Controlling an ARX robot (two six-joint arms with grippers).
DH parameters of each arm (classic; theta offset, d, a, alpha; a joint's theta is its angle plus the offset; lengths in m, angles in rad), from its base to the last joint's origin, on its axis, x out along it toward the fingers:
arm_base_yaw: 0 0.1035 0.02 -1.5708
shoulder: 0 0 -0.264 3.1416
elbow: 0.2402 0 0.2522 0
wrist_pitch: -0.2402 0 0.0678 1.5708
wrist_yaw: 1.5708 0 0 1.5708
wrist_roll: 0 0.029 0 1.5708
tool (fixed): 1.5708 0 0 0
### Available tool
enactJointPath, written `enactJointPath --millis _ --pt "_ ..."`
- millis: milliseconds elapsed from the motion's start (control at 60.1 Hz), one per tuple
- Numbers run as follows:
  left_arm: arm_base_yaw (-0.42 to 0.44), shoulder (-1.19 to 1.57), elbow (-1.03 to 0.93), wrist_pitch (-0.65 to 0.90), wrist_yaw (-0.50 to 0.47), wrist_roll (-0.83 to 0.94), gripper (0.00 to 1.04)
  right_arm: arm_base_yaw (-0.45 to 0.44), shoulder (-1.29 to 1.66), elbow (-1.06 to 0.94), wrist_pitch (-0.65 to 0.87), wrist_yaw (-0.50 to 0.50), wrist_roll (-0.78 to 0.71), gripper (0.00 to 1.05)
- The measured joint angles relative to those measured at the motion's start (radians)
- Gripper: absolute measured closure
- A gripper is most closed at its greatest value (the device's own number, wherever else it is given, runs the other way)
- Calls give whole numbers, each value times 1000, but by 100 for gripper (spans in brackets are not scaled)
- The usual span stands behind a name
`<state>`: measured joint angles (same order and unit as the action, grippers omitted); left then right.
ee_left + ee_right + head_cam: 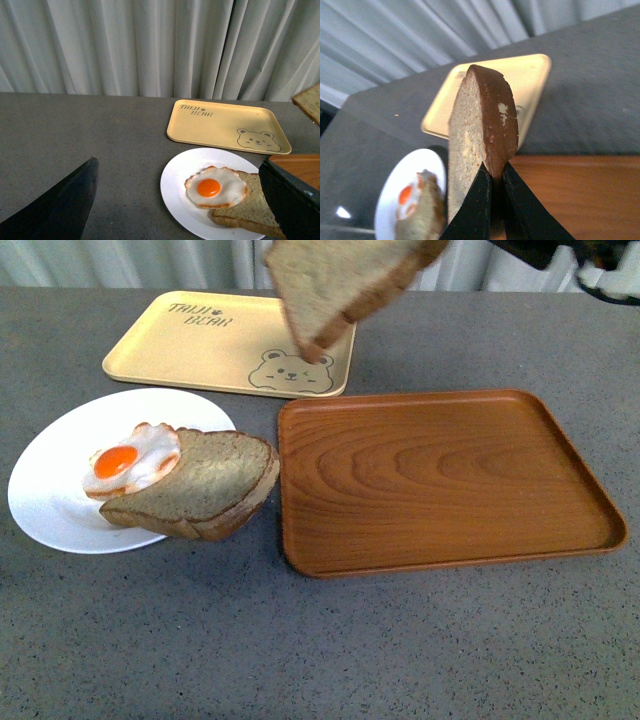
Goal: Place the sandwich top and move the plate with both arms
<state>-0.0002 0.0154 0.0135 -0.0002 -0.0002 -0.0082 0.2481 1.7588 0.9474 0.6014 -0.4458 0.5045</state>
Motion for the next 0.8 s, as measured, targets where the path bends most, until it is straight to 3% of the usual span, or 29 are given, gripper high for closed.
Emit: enactJointPath --millis 316,549,799 --pt "0 0 0 0 0 0 9 322 216 119 -14 203 35 103" --pt "0 0 0 0 0 0 9 395 298 93 -56 270 37 103" --pt "0 0 0 0 0 0 9 368 232 22 -60 335 10 60"
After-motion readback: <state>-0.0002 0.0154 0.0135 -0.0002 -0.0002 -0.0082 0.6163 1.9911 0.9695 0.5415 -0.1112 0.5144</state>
